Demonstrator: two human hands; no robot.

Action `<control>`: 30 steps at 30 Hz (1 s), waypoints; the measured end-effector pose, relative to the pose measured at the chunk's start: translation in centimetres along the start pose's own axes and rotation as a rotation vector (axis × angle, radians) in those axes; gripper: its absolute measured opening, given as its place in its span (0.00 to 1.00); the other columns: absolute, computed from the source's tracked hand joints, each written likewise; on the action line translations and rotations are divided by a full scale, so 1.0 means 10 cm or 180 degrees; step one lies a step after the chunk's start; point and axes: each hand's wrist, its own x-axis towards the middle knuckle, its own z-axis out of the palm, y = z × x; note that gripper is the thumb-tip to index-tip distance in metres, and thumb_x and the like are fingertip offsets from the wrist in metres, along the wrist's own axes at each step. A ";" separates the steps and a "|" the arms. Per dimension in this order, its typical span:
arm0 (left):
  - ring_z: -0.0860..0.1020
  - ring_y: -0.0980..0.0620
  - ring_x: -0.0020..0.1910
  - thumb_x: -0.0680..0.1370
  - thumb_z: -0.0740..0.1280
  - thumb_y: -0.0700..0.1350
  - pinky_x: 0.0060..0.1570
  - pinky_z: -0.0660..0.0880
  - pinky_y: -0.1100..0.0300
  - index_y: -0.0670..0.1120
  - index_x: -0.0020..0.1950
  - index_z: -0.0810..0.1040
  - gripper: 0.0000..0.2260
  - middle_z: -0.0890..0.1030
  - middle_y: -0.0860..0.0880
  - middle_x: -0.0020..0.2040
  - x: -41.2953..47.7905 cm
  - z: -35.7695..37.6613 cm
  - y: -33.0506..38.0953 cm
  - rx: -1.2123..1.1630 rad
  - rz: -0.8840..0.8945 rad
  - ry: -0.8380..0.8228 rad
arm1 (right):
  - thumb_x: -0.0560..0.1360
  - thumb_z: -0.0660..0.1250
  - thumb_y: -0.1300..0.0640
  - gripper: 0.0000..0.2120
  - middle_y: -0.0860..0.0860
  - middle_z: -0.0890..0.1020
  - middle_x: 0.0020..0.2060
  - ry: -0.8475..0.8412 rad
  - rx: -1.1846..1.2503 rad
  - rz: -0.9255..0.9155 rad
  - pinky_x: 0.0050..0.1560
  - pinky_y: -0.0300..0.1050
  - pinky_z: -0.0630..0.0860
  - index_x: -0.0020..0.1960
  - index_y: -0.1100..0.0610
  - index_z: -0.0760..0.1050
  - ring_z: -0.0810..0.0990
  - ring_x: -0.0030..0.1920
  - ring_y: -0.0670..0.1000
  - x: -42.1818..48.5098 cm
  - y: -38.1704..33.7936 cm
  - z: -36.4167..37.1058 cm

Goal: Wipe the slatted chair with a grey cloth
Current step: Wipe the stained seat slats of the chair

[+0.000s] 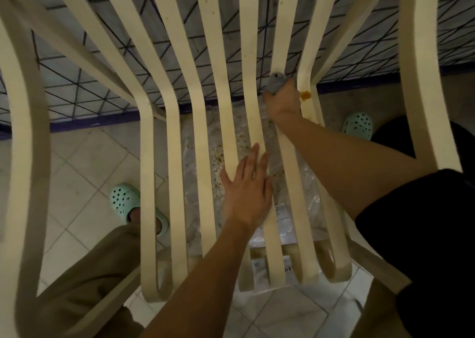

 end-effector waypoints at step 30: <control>0.53 0.49 0.78 0.78 0.58 0.63 0.70 0.51 0.31 0.52 0.80 0.40 0.39 0.36 0.54 0.79 -0.13 0.00 -0.01 0.0150 0.0133 -0.0256 | 0.81 0.60 0.55 0.20 0.62 0.74 0.61 -0.0442 -0.0464 -0.0299 0.57 0.52 0.71 0.68 0.64 0.63 0.74 0.60 0.62 -1.54 0.80 -0.38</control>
